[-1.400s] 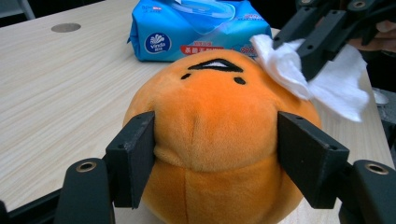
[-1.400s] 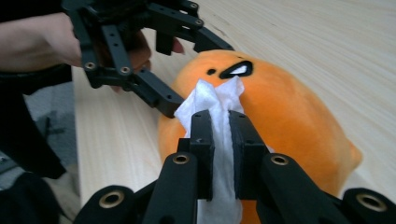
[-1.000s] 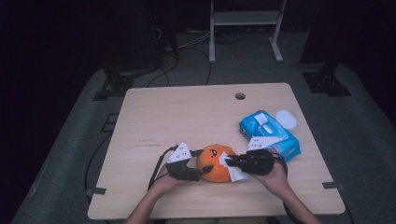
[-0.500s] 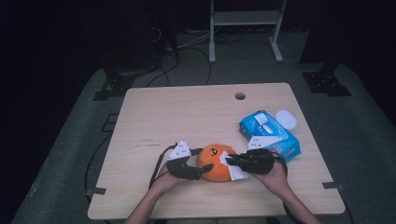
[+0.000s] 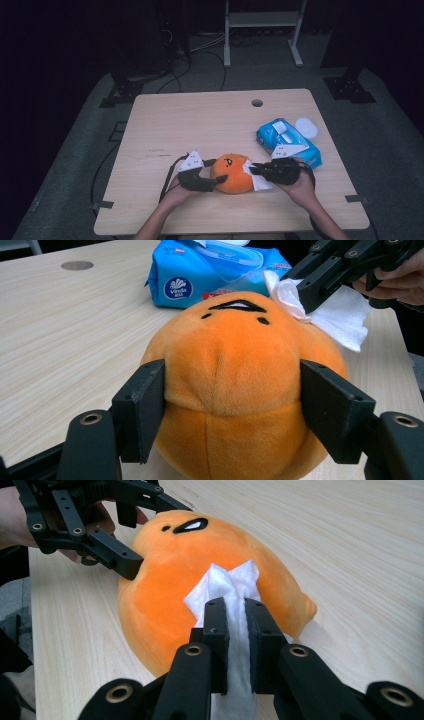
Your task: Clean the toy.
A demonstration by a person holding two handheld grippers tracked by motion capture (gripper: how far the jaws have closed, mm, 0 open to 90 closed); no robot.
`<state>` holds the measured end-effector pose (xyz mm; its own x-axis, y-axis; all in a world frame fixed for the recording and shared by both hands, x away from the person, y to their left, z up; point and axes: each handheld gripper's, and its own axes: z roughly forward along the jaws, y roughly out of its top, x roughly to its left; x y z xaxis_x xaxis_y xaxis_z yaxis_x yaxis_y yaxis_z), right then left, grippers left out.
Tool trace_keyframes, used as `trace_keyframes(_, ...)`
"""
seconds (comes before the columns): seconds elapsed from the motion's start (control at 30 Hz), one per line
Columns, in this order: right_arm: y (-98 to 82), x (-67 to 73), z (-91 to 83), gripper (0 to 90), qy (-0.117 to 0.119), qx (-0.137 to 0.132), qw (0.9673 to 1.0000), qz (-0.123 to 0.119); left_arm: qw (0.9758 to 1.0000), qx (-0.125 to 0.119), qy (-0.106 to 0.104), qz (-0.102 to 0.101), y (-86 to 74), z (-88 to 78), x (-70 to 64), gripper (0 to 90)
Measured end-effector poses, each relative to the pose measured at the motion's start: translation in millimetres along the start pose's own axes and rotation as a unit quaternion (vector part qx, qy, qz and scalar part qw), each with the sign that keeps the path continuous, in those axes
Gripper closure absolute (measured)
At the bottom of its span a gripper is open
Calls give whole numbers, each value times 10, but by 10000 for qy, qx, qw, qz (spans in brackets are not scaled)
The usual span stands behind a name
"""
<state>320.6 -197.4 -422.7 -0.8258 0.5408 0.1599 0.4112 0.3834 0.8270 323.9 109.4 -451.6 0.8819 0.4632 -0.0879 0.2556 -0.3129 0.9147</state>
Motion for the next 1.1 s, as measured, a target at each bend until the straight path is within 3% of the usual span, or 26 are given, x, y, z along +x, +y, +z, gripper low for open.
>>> trace_keyframes(0.23, 54, 111, 40, 804, 159, -107, 9998, -13, 10000, 3, -57, -38, -23, -23, 12, 274)
trace_keyframes(0.33, 107, 201, 68, 804, 306, -161, 9994, -89, 9999, -62, -68, 128, 25, 17, -64, 265)
trace_keyframes(0.4, 159, 278, 91, 803, 306, -173, 9990, -259, 9991, -35, -45, 429, 48, 51, -144, 274)
trace_keyframes(0.47, 192, 315, 101, 803, 279, -213, 9987, -366, 9984, -5, -41, 563, 43, 56, -178, 286)
trace_keyframes(0.57, 181, 252, 82, 804, 161, -216, 9991, -327, 9990, -3, -54, 441, 34, 35, -152, 277)
trace_keyframes(0.6, 165, 215, 70, 804, 74, -187, 9994, -281, 9995, 2, 63, 324, 42, 35, -136, 234)
trace_keyframes(0.63, 144, 173, 57, 804, -14, -160, 9996, -250, 9998, 49, 164, 58, 57, 41, -111, 152)
trace_keyframes(0.67, 119, 132, 42, 804, -47, -148, 9997, -177, 9997, 40, 108, -198, 63, 47, -85, 104)
trace_keyframes(0.7, 100, 102, 29, 805, -40, -157, 9998, -101, 9996, 13, 61, -268, 60, 55, -79, 112)
trace_keyframes(0.83, 137, 165, 7, 804, 0, -199, 9997, -160, 10000, 22, 19, 46, 68, 86, -158, 234)
trace_keyframes(0.9, 193, 264, 26, 804, 169, -271, 9991, -267, 9987, 55, 51, 504, 96, 103, -256, 259)
trace_keyframes(0.97, 282, 416, 74, 804, 329, -271, 9976, -542, 9951, 119, 37, 980, 111, 129, -360, 278)
trace_keyframes(1.0, 282, 416, 74, 804, 329, -271, 9976, -542, 9938, 120, 15, 1105, 110, 135, -391, 278)
trace_keyframes(1.07, 313, 414, 63, 804, 318, -243, 9974, -598, 9936, 119, -25, 1124, 100, 129, -403, 276)
trace_keyframes(1.1, 308, 382, 53, 804, 244, -222, 9978, -581, 9946, 106, -48, 1035, 95, 119, -383, 263)
